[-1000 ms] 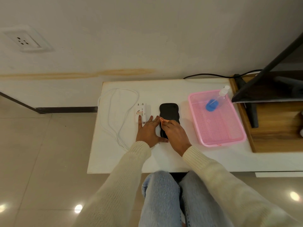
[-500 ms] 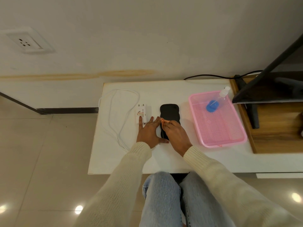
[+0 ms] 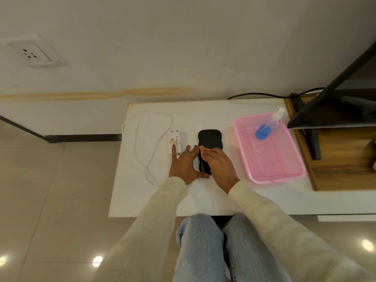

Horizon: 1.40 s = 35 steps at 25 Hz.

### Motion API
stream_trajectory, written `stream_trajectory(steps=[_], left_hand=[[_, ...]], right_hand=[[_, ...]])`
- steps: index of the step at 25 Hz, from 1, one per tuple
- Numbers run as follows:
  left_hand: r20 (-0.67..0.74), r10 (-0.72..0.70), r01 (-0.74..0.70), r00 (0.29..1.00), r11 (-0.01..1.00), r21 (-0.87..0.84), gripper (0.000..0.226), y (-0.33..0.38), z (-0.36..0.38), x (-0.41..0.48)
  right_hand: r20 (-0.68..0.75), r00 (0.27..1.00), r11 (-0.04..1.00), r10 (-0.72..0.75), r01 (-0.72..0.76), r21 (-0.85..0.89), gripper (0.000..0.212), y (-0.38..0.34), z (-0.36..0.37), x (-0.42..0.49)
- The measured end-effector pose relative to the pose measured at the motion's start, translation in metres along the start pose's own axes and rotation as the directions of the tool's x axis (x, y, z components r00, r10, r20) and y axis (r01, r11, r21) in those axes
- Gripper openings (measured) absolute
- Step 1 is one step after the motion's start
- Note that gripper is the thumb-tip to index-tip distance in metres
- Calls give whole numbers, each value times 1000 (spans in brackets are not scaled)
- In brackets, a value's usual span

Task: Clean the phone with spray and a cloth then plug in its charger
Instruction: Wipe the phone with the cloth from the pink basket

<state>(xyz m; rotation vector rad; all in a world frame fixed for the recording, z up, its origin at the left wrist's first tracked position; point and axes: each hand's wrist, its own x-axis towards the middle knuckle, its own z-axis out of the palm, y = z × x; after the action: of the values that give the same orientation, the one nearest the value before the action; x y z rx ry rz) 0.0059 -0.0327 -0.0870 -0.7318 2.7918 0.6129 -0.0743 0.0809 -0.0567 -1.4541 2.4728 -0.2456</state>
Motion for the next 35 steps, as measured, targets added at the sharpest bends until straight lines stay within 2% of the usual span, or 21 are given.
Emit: stream_trajectory(steps=[2, 4, 7, 11, 35], left_hand=[[1, 8, -8, 1000, 1000, -19, 108, 0, -1, -1], [6, 11, -11, 1000, 1000, -26, 109, -1, -2, -2], [7, 7, -7, 1000, 1000, -10, 108, -1, -2, -2], [4, 1, -1, 1000, 1000, 3, 107, 0, -2, -2], [5, 2, -2, 1000, 1000, 7, 109, -2, 1, 0]], right_hand=[[-105, 993, 996, 45, -37, 80, 47, 4, -3, -3], [-178, 982, 997, 67, -61, 41, 48, 10, -3, -4], [-48, 997, 998, 62, -63, -24, 47, 11, -1, 0], [-3, 999, 997, 41, -41, -64, 48, 9, 8, 4], [15, 1000, 994, 21, -20, -107, 49, 15, 11, -1]])
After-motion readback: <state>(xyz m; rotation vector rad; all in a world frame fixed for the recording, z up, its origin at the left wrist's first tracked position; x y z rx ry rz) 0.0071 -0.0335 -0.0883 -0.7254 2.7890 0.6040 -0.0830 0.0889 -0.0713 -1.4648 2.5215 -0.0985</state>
